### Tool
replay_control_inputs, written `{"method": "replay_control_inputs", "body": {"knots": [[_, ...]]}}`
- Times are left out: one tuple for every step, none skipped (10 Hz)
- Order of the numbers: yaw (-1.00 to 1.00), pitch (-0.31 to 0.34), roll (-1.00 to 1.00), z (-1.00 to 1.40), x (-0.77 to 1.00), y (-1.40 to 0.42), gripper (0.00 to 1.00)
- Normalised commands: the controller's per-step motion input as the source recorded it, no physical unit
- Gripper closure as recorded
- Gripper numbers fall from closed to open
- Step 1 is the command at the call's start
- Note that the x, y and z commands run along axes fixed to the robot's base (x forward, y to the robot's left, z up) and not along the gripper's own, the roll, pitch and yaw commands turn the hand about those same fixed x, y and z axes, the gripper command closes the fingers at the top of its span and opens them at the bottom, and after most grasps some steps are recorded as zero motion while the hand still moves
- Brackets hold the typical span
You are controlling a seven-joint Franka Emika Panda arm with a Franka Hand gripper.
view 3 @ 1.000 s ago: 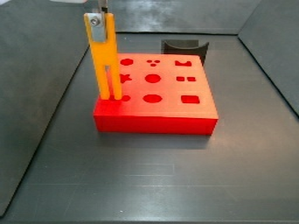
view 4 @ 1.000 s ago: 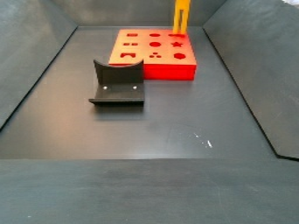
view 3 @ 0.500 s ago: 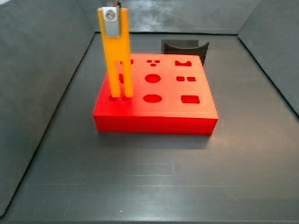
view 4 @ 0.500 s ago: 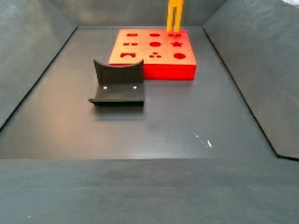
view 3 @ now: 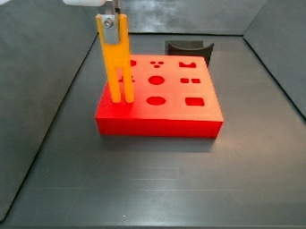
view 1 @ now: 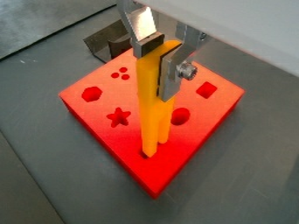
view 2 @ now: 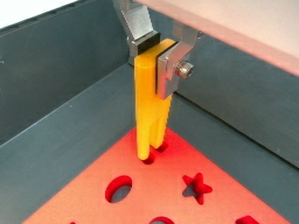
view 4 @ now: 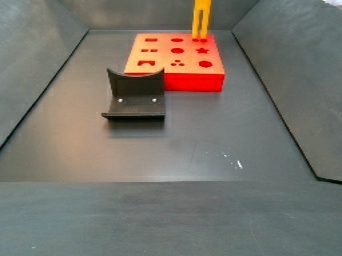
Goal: Insert the square-circle object.
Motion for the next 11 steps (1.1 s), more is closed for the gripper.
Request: {"method": "replay_control_inputs", "body": {"knots": [[0.13, -0.01, 0.12, -0.28, 0.14, 0.06, 1.0], [0.08, -0.004, 0.06, -0.17, 0.03, 0.13, 1.0], [0.0, -0.004, 0.01, -0.06, 0.0, 0.0, 1.0], [0.0, -0.059, 0.0, -0.19, 0.0, -0.01, 1.0], [-0.01, -0.069, 0.03, -0.45, -0.02, -0.05, 1.0], [-0.04, -0.043, 0.01, -0.53, -0.06, 0.0, 1.0], [-0.01, -0.029, 0.02, -0.99, -0.15, 0.0, 1.0], [0.0, 0.0, 0.03, -1.0, 0.0, 0.0, 1.0], [0.0, 0.0, 0.04, -1.0, 0.0, 0.0, 1.0], [0.0, -0.001, 0.03, -1.0, 0.0, 0.0, 1.0], [0.0, 0.0, 0.01, -1.0, 0.0, 0.0, 1.0]]}}
